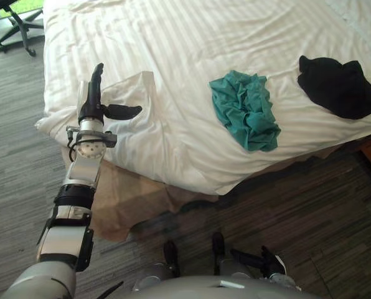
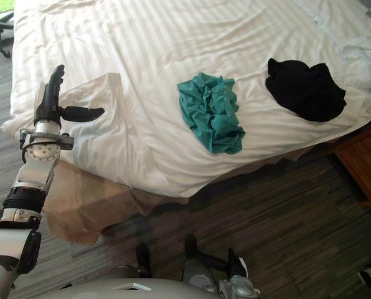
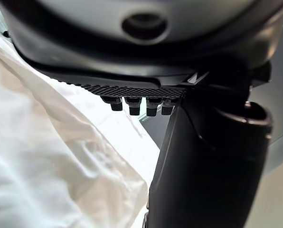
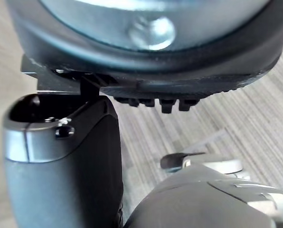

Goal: Tidy up the quilt and then pick up the clothes from the bed and put them into the laundry hamper

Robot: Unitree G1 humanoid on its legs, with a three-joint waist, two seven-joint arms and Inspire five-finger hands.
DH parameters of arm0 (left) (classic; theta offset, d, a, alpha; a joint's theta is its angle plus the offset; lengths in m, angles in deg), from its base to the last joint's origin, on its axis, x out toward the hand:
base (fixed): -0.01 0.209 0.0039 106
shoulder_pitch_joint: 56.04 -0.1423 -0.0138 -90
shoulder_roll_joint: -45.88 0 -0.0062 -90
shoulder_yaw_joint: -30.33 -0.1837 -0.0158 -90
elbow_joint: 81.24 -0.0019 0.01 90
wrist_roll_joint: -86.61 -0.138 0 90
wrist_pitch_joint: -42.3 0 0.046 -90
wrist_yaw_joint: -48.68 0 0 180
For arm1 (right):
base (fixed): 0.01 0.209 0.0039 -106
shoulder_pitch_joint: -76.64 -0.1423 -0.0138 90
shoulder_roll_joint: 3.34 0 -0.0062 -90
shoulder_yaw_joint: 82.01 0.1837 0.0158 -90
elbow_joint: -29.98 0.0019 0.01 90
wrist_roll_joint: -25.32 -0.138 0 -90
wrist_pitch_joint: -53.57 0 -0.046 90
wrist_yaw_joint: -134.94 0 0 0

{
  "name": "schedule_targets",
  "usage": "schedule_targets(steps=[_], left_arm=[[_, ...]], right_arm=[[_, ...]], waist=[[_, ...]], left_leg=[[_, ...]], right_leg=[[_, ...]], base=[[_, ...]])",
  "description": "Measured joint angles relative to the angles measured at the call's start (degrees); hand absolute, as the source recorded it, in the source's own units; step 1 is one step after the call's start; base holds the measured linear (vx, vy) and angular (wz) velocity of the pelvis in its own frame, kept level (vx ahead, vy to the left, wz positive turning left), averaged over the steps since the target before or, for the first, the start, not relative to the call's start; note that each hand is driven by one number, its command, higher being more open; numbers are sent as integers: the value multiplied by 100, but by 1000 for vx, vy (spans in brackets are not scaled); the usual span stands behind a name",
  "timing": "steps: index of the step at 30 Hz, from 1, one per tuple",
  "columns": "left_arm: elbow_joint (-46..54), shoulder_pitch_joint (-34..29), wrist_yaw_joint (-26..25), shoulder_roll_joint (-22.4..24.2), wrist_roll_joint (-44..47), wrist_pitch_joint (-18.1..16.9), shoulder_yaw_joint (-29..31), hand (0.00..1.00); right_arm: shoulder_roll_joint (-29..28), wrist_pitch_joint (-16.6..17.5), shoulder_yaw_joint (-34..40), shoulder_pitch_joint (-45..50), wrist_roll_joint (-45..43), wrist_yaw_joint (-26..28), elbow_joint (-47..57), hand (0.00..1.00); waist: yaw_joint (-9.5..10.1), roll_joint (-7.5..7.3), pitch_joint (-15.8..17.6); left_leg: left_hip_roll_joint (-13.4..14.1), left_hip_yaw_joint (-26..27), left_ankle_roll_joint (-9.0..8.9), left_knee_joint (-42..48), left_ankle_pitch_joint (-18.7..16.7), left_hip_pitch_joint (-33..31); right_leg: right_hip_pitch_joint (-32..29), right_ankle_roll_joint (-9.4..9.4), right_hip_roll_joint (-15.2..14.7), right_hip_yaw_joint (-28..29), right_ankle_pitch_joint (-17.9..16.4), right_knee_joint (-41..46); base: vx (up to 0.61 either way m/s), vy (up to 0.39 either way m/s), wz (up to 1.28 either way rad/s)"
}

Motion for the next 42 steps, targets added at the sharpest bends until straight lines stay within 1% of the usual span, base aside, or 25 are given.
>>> schedule_targets(steps=[1, 3, 6, 8, 10, 13, 14, 15, 18, 19, 21, 23, 24, 27, 29, 31, 32, 33, 34, 35, 36, 37, 39, 41, 42], left_arm=[[-56, 146, 2, 0, -83, -5, -101, 100], [-320, 420, 42, 0, -170, -4, -318, 100], [-673, 647, 189, 6, -173, 2, -548, 100], [-856, 808, 279, 13, -268, 0, -689, 100], [-1345, 981, 454, 17, -720, -4, -887, 100], [-1926, 995, 677, 20, -1118, -32, -1030, 100], [-2092, 982, 726, 20, -1248, -94, -1049, 100], [-2143, 981, 726, 19, -1315, -139, -1048, 0], [-2305, 901, 756, 19, -1563, -265, -1030, 0], [-2305, 792, 772, 16, -1714, -308, -975, 0], [-2330, 739, 783, -1, -1738, -323, -902, 0], [-2352, 705, 857, -27, -1735, -321, -879, 0], [-2331, 644, 919, -67, -1723, -342, -881, 0], [-1938, 222, 1142, -247, -1662, -366, -945, 0], [-1105, -394, 1394, -469, -1302, -345, -1026, 0], [-548, -829, 1448, -553, -1012, -335, -1009, 0], [15, -1348, 1445, -559, -800, -325, -861, 0], [249, -1571, 1444, -559, -734, -325, -773, 0], [705, -2078, 1444, -557, -559, -335, -550, 0], [899, -2328, 1444, -557, -518, -342, -433, 0], [1154, -2784, 1444, -549, -347, -353, -233, 0], [1294, -3080, 1444, -513, -299, -357, -66, 0], [1375, -3747, 1444, -341, -66, -373, 367, 0], [1272, -4082, 1428, -135, 133, -378, 606, 0], [1041, -4347, 1400, 92, 348, -409, 828, 100]], right_arm=[[0, -1, -6, 6, 0, -21, 95, 0], [-9, -1, -56, 30, -6, -89, 193, 0], [-5, 1, -109, 38, -8, -119, 280, 0], [5, 2, -171, 41, -21, -127, 380, 0], [2, 5, -221, 41, -32, -136, 433, 0], [-1, 23, -233, 35, -31, -133, 435, 0], [11, 25, -262, 34, -31, -130, 432, 0], [26, 25, -294, 33, -32, -130, 428, 0], [97, 25, -465, 13, -21, -123, 410, 0], [118, 25, -513, 4, -21, -113, 405, 0], [139, 18, -552, -2, -19, -99, 391, 0], [159, 16, -564, -1, -16, -96, 345, 0], [196, 10, -632, 1, -8, -88, 309, 0], [298, -1, -804, 13, 13, 0, 272, 0], [305, -6, -809, 37, 30, 39, 181, 0], [304, -13, -811, 79, 34, 71, 141, 0], [306, -36, -808, 111, 60, 115, 113, 0], [307, -44, -805, 108, 147, 133, 89, 0], [307, -81, -797, 104, 252, 177, 67, 0], [307, -99, -793, 104, 259, 206, 55, 0], [313, -105, -773, 80, 320, 278, -47, 0], [324, -128, -775, 34, 451, 305, -129, 0], [343, -144, -776, -69, 482, 380, -244, 0], [345, -169, -776, -121, 481, 384, -279, 0], [326, -199, -782, -198, 480, 387, -286, 0]], waist=[[22, -2, 20], [74, -30, 49], [48, -33, 51], [44, -34, 52], [19, -56, 69], [16, -60, 71], [24, -60, 71], [31, -60, 71], [74, -60, 69], [93, -59, 63], [105, -52, 58], [80, -16, 29], [70, 9, -35], [39, 90, -142], [7, 116, -201], [22, 122, -243], [64, 119, -304], [106, 115, -307], [147, 109, -337], [165, 105, -352], [230, 106, -433], [285, 104, -469], [390, 105, -536], [436, 91, -545], [453, 61, -565]], left_leg=[[44, 52, -7, 38, 3, -117], [66, 123, -26, 39, 22, -215], [78, 173, -33, 41, 26, -282], [97, 195, -41, 39, 52, -383], [113, 212, -43, 25, 80, -395], [141, 308, -56, 27, 98, -366], [143, 329, -62, 30, 102, -364], [147, 333, -66, 30, 105, -363], [166, 405, -86, 24, 109, -295], [171, 474, -110, 19, 93, -255], [189, 592, -180, -34, 33, -174], [238, 772, -165, -68, 23, -79], [258, 816, -174, -73, 30, -54], [262, 734, -222, -145, 79, 110], [259, 548, -227, -247, 151, 319], [255, 415, -208, -296, 214, 442], [252, 283, -213, -293, 244, 500], [253, 251, -214, -291, 246, 536], [253, 184, -214, -284, 246, 589], [252, 159, -215, -287, 246, 620], [253, 101, -215, -284, 246, 630], [253, 78, -215, -280, 246, 639], [246, 14, -218, -275, 261, 667], [235, -16, -211, -286, 275, 747], [209, -49, -212, -333, 300, 849]], right_leg=[[-124, -4, 37, 54, 81, -3], [-251, 3, 56, 133, 112, -5], [-339, 7, 65, 176, 123, -5], [-453, 10, 82, 205, 197, -8], [-482, 27, 100, 227, 235, -9], [-482, 32, 131, 264, 274, -1], [-484, 32, 132, 267, 274, -3], [-484, 32, 133, 266, 274, -3], [-452, 31, 145, 286, 273, 0], [-445, 30, 150, 310, 273, -2], [-412, 25, 149, 312, 268, -4], [-332, -7, 150, 274, 245, 3], [-296, -25, 149, 248, 230, 2], [-108, -69, 147, 88, 172, 0], [161, -68, 140, -101, 72, -2], [333, -71, 137, -246, 10, -2], [459, -71, 129, -368, -22, -10], [509, -72, 129, -383, -32, -13], [621, -73, 129, -439, -38, -60], [674, -74, 129, -479, -38, -85], [712, -77, 133, -517, -44, -99], [737, -76, 135, -529, -49, -105], [800, -77, 134, -578, -51, -124], [902, -92, 132, -589, -66, -157], [1008, -79, 118, -590, -142, -176]], base=[[-53, -24, -14], [-41, -17, -19], [-38, -18, -11], [-33, -13, -6], [-29, -11, -5], [-29, -12, -8], [-27, -15, -8], [-32, -23, -5], [-49, -35, -13], [-49, -36, -22], [-51, -37, -15], [-32, -36, 9], [-1, -30, 16], [23, -30, 21], [54, -24, 43], [65, -17, 48], [68, -13, 46], [54, -4, 42], [39, -5, 24], [32, -10, 27], [22, -18, 18], [10, -24, 17], [-22, -27, 11], [-57, -30, 6], [-67, -32, 5]])
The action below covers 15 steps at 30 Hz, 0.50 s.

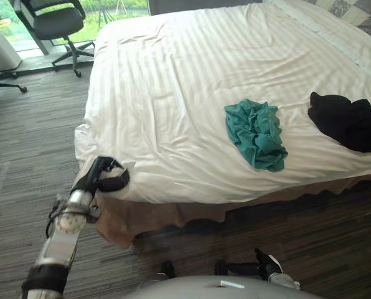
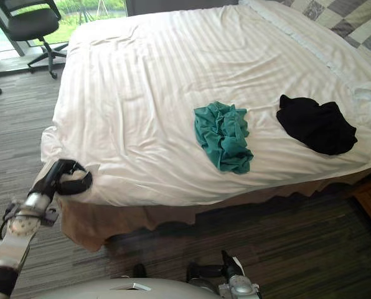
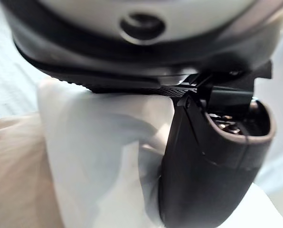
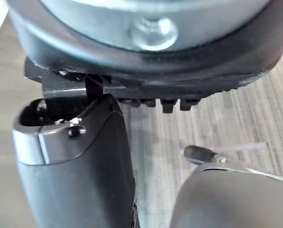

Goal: Tidy up the quilt and then pick up the clothes from the bed and put them into the laundry hamper

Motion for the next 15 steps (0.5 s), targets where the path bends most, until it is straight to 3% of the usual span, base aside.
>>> schedule_targets(steps=[6, 8, 11, 15], left_arm=[[-1772, -242, 7, 1192, 915, -113, 1105, 100], [-2301, -236, 26, 1669, 1098, -134, 1803, 100], [-2778, -227, 89, 2034, 1131, -134, 2490, 100], [-3159, -218, 98, 2192, 1137, -32, 2911, 100]], right_arm=[[-254, -15, -303, -115, 4, -5, 36, 0], [-427, -44, -363, -157, 224, -38, 20, 0], [-532, -59, -400, -196, 420, -90, -1, 0], [-569, -96, -333, -228, 379, -136, -42, 0]], waist=[[-1, -10, -94], [-8, -33, -152], [23, -34, -170], [40, -20, -178]], left_leg=[[-19, -35, -2, -131, 73, 278], [-34, -28, -31, -133, 28, 311], [-75, 20, -13, -134, -20, 369], [-139, 16, 24, -135, -88, 382]], right_leg=[[157, -26, -13, -54, -220, 110], [222, -28, -30, -54, -226, 92], [248, 2, -74, -35, -248, 87], [321, 76, -136, -43, -249, 71]], base=[[-82, -23, 2], [-16, 6, 0], [1, 33, -5], [76, 45, 1]])
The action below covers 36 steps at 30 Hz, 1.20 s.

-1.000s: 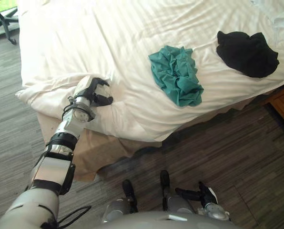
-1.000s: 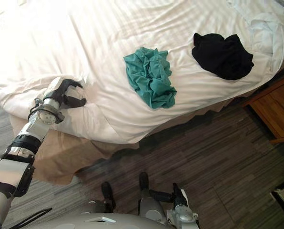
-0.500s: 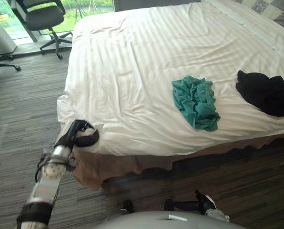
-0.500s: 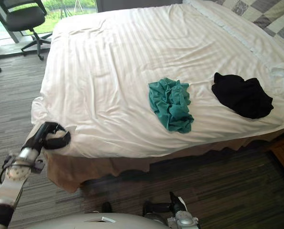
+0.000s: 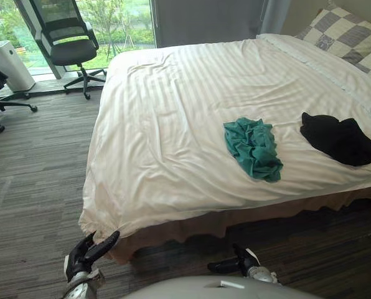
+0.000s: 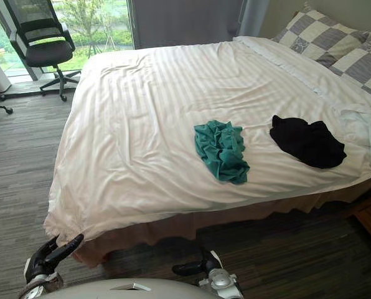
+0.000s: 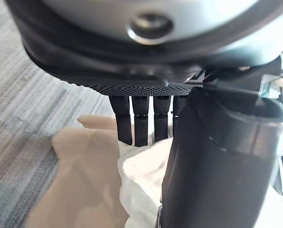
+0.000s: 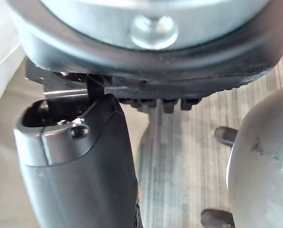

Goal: Tidy up the quilt and then pick up the clothes from the bed and put them into the laundry hamper

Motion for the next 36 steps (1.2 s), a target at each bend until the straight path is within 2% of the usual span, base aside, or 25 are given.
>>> schedule_targets(steps=[2, 5, 7, 9, 12, 14, 20, 26, 29, 30, 32, 34, 36], left_arm=[[-596, -17, -161, 55, -93, 532, 108, 100], [-1098, -215, -406, 307, -272, 947, -36, 100], [-1134, -314, -452, 339, -280, 1052, -306, 100], [-1060, -273, -621, 278, -365, 989, -774, 100], [-927, 3, -656, 212, -745, 757, -1657, 100], [-815, 130, -657, 211, -751, 627, -1896, 100], [-735, 418, -628, 371, -679, 445, -2309, 100], [-733, 400, -617, 288, -654, 456, -2248, 100], [-733, 384, -615, 245, -660, 471, -2214, 100], [-724, 359, -622, 247, -712, 531, -2111, 100], [-717, 330, -643, 247, -713, 554, -2100, 100], [-502, 231, -647, 271, -733, 603, -2102, 100], [-471, 213, -647, 273, -733, 594, -2105, 100]], right_arm=[[-65, -7, 168, -3, -305, -82, -28, 0], [-109, -9, 357, 7, -700, -264, -49, 0], [-120, -8, 473, 68, -894, -315, -62, 0], [-120, -4, 587, 84, -966, -363, -81, 0], [-78, 46, 863, 78, -1129, -393, -79, 0], [-79, 46, 1018, 76, -1178, -403, -105, 0], [-80, 42, 1585, 176, -1741, -563, -166, 0], [-88, 23, 2307, 262, -2028, -691, -120, 0], [-90, -121, 2416, 430, -2083, -860, 770, 0], [-106, -204, 2436, 727, -2073, -1056, 2323, 0], [-127, -206, 2485, 829, -2036, -1190, 3280, 0], [-139, -185, 2810, 861, -1523, -1431, 4853, 0], [-124, -63, 3222, 565, -1081, -1783, 5236, 0]], waist=[[-1, -19, 4], [21, -149, 94], [82, -163, 132], [78, -164, 116], [35, -33, 152], [-27, -32, 159], [-237, -88, 184], [-238, -157, 229], [-252, -154, 234], [-339, -141, 226], [-418, -129, 220], [-488, -147, 211], [-497, -184, 186]], left_leg=[[-22, -2, 43, 1, -17, 7], [-28, -8, 32, 4, -54, 60], [-2, -58, 14, 7, -69, 74], [16, -96, 9, 6, -73, 115], [7, -32, 6, 4, -74, 172], [9, 7, 6, 3, -68, 187], [8, 197, 15, 1, -53, 191], [9, 315, -1, 3, -113, 185], [2, 438, -5, 5, -163, 180], [-3, 500, 14, 15, -206, 163], [-5, 513, 10, 25, -228, 154], [5, 540, 4, 29, -271, 156], [15, 516, 4, 31, -284, 155]], right_leg=[[24, 19, -27, -25, 2, -14], [123, 29, -28, -48, 1, -100], [165, 31, -3, -97, -1, -104], [228, 29, 15, -149, -2, -104], [250, 28, 9, -96, -3, -103], [231, 27, 14, -28, -6, -102], [101, 48, 29, 181, -2, -77], [13, 48, 44, 349, 17, -85], [-29, 59, 43, 459, 26, -87], [-80, 68, 38, 489, 34, -82], [-98, 70, 37, 500, 35, -83], [-105, 73, 53, 524, 37, -91], [-99, 74, 61, 487, 37, -91]], base=[[98, 31, 6], [105, 3, 8], [79, -23, 18], [25, -38, 12], [-48, -26, -11], [-82, -30, -19], [-79, -21, -21], [-9, -11, -12], [40, 3, -23], [46, -2, -16], [48, -6, -10], [54, -19, -5], [46, -39, 5]])
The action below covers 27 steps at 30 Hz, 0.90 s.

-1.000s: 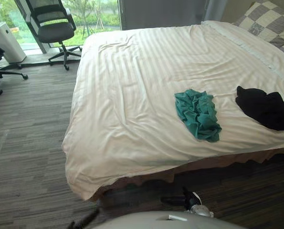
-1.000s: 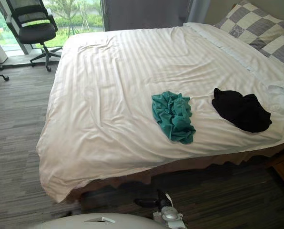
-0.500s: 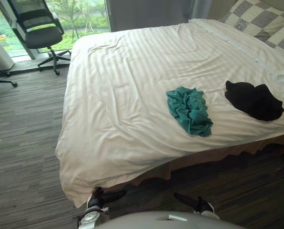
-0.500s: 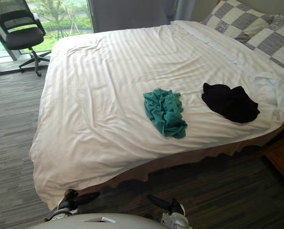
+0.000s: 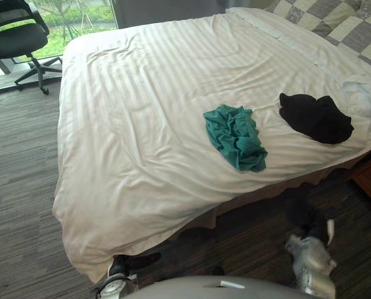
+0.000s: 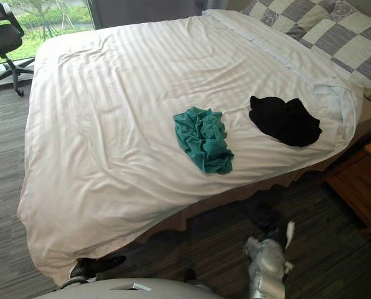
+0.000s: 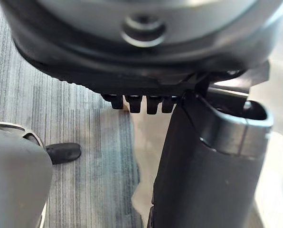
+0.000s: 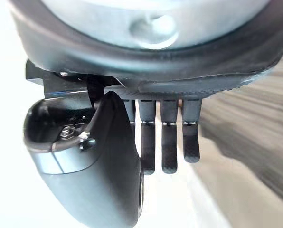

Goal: Tidy up the quilt and then pick up the clothes from the bed and put them into the laundry hamper

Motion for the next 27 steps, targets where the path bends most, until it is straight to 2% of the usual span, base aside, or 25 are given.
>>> schedule_targets(steps=[2, 4, 8, 10, 12, 14, 17, 18, 23, 27], left_arm=[[16, 4, -8, 32, 0, -2, -19, 100], [16, 2, -8, 46, 1, -1, -49, 100], [-7, -14, -9, -8, 4, -9, -104, 100], [-47, -24, -7, -112, 3, -35, -214, 100], [-53, -39, -9, -202, 4, -62, -218, 100], [-146, -44, -10, -287, 4, -75, -241, 100], [-210, -74, -18, -326, 18, -76, -291, 100], [-211, -64, -18, -329, 24, -94, -297, 100], [-193, -13, -28, -344, 53, -262, -355, 100], [-161, -4, -138, -359, 229, -293, -393, 100]], right_arm=[[9, 24, 365, -311, 89, -387, 56, 0], [11, 8, 470, -446, 206, -532, 62, 0], [44, 2, 420, -623, 157, -612, 59, 0], [283, 14, 194, -868, 0, -609, 58, 0], [761, 172, -289, -1236, -58, -547, 57, 0], [1278, 584, -876, -1819, -240, -378, 59, 0], [1547, 921, -1515, -2488, -323, -198, 61, 0], [1593, 1047, -1930, -2851, -325, -91, 67, 0], [1499, 1090, -3237, -3793, -719, 301, 62, 0], [930, 1111, -4015, -4626, -1186, 596, -306, 0]], waist=[[-6, -34, -24], [-8, -29, -26], [-41, 62, -33], [-42, 92, -27], [-44, 101, -13], [-32, 101, 13], [18, 114, 63], [104, 106, 78], [294, 47, 134], [556, -24, 242]], left_leg=[[8, -35, 6, 2, -6, -9], [2, -68, 11, 3, -9, -33], [-11, -175, 13, 4, -11, -82], [-19, -198, 15, 5, -9, -97], [-16, -260, 34, 154, -28, -250], [-11, -337, 39, 267, -26, -370], [-7, -424, 64, 273, 10, -372], [-7, -473, 82, 249, 37, -381], [-15, -777, 82, 44, 262, -458], [-8, -1115, 84, 7, 420, -591]], right_leg=[[11, 1, 1, -54, 1, 3], [0, 8, -4, -60, 5, 4], [-15, 19, -18, -104, 12, 19], [-29, 21, -24, -104, 13, 28], [-124, 21, -41, -114, 13, 85], [-188, 20, -57, -177, 13, 143], [-180, 20, -56, -218, 13, 195], [-176, 18, -57, -226, 14, 196], [-188, 11, -57, -482, 19, 191], [-156, -37, -48, -755, 63, 138]], base=[[32, -39, 11], [8, -33, 10], [-23, -37, 8], [-69, -42, 3], [-92, -48, 10], [-104, -59, 15], [-95, -44, 13], [-78, -27, 13], [-58, -33, 35], [-15, -21, 40]])
